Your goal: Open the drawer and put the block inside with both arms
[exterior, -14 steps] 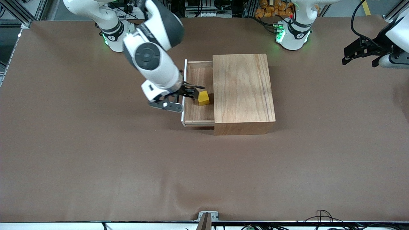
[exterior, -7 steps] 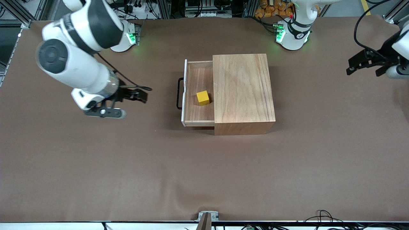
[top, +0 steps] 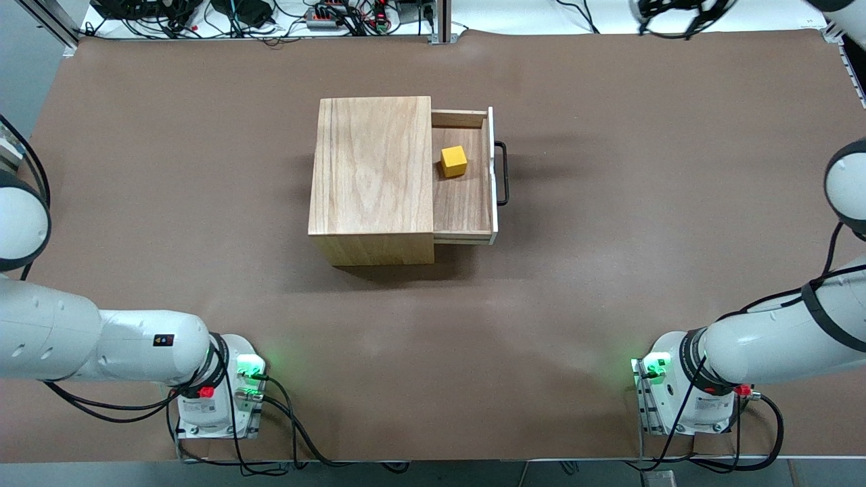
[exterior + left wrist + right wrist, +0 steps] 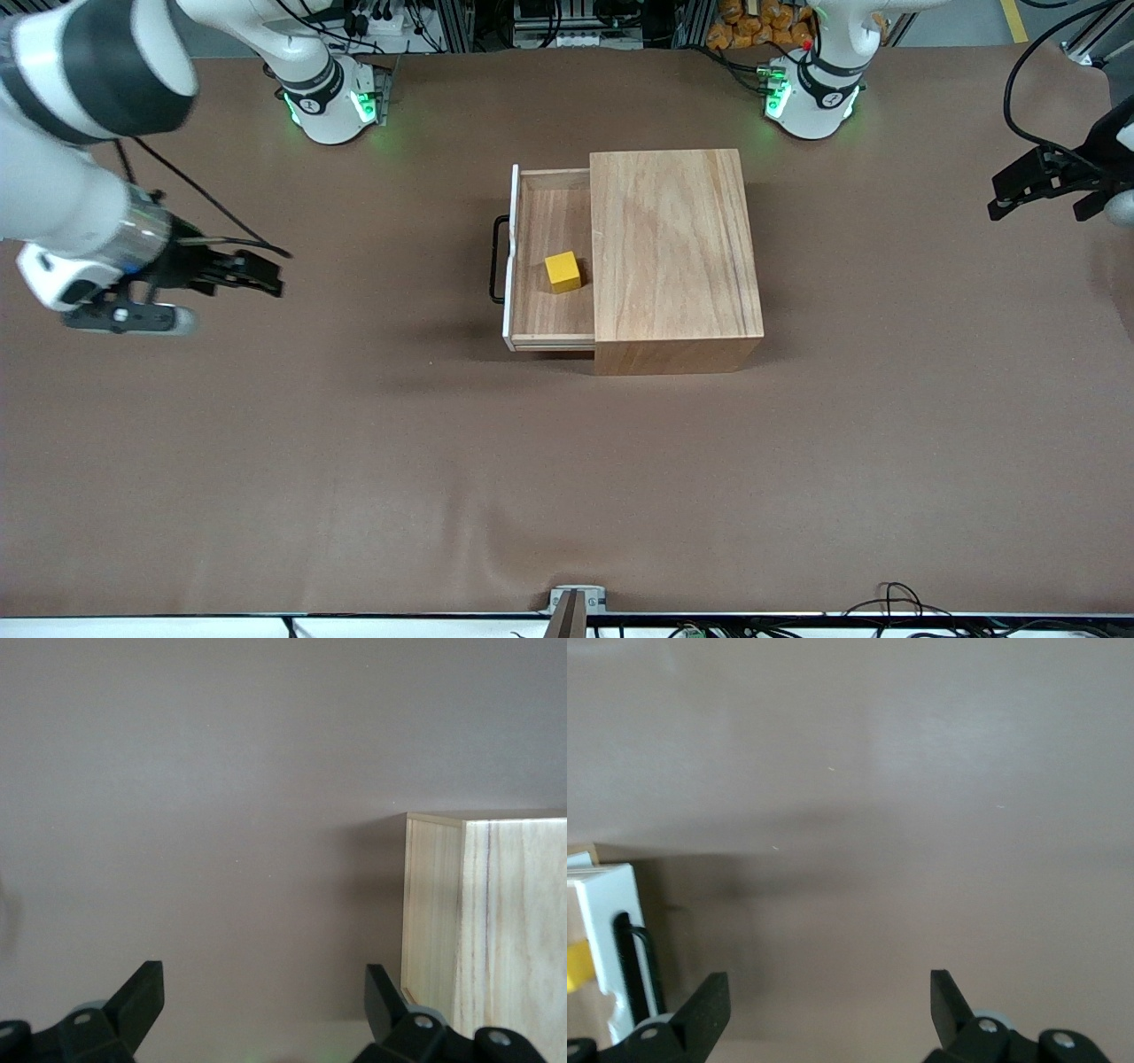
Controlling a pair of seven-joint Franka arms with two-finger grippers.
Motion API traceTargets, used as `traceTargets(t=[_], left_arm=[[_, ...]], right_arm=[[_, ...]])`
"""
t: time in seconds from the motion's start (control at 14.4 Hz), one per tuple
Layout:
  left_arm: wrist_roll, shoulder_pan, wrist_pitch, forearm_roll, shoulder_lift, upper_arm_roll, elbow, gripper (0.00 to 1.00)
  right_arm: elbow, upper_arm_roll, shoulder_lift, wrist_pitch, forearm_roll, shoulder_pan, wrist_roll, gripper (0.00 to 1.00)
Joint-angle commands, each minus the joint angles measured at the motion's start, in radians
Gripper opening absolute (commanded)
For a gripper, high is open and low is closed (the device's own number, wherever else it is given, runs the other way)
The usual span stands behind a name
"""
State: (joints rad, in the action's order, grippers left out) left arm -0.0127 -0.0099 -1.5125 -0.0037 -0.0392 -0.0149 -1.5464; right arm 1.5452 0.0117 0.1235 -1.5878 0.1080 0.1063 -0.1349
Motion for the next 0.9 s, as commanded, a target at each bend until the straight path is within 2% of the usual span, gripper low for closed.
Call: traceTargets(t=[0.0, 0.21, 0.49, 0.83], left_arm=[[0.005, -0.013, 0.009, -0.016, -0.005, 0.010, 0.011, 1.00], [0.013, -0.012, 0.009, -0.016, -0.004, 0.010, 0.012, 1.00], [0.029, -0.010, 0.009, -0.016, -0.001, 0.010, 0.014, 1.00], [0.036, -0.005, 0.015, -0.016, 0.002, 0.012, 0.014, 1.00]], right_arm=[[0.050, -0.026, -0.102, 0.049, -0.007, -0.091, 0.113, 1.00], [0.049, -0.021, -0.145, 0.054, -0.011, -0.145, 0.227, 1.00], [0.050, -0.030, -0.208, 0.164, -0.041, -0.155, 0.216, 1.00], [0.047, -0.026, -0.212, 0.176, -0.073, -0.155, 0.209, 1.00]])
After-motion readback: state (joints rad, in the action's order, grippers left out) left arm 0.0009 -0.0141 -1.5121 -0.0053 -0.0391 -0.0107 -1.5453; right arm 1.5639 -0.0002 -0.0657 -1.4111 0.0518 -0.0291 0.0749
